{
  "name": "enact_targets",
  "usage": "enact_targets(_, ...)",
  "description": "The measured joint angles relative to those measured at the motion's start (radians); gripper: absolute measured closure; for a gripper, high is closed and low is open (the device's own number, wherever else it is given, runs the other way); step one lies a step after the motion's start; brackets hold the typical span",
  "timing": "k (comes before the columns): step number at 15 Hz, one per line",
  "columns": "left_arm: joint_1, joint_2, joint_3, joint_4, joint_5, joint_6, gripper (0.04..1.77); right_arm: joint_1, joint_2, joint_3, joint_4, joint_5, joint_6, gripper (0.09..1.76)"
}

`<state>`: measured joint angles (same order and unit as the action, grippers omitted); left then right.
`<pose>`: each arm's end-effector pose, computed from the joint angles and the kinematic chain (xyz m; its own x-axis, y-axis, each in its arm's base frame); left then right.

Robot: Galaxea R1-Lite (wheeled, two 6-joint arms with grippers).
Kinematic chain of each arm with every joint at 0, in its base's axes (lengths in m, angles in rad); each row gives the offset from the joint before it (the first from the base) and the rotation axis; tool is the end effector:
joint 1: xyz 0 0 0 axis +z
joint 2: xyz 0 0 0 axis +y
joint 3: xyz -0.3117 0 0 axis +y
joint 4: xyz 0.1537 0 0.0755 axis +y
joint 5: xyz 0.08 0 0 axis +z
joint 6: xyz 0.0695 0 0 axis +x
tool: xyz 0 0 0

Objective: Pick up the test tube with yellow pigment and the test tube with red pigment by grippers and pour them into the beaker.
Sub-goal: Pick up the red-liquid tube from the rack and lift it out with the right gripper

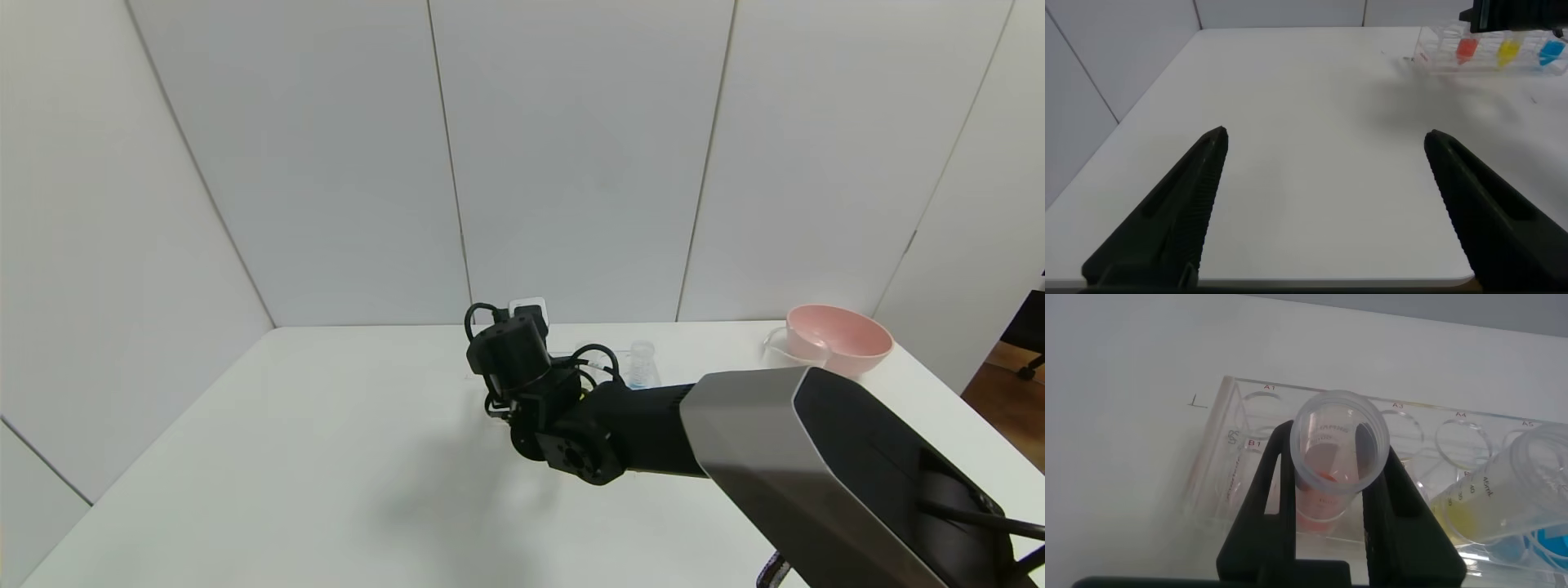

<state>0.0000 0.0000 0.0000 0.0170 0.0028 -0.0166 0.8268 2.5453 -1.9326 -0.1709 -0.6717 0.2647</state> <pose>-0.0085 0.0002 0.0730 0.9999 0.0028 -0.0170 -0.0031 0.9999 -0.0165 0.4033 0.3743 0.0910 0.9371 0.0992 -0.3347 -0.1124 0.9935 -0.0203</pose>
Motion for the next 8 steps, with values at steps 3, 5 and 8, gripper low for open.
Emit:
enact_targets(3,0.000,0.000,0.000,0.000,0.000,0.000,0.09,0.000,-0.004,0.000,0.002,0.001,0.000,1.32)
enact_targets(5,0.000,0.000,0.000,0.000,0.000,0.000,0.09,0.000,-0.018,-0.002,0.005,-0.001,-0.003,1.32)
enact_targets(8,0.000,0.000,0.000,0.000,0.000,0.000,0.09,-0.003,-0.054,-0.013,0.009,-0.002,-0.023,1.32)
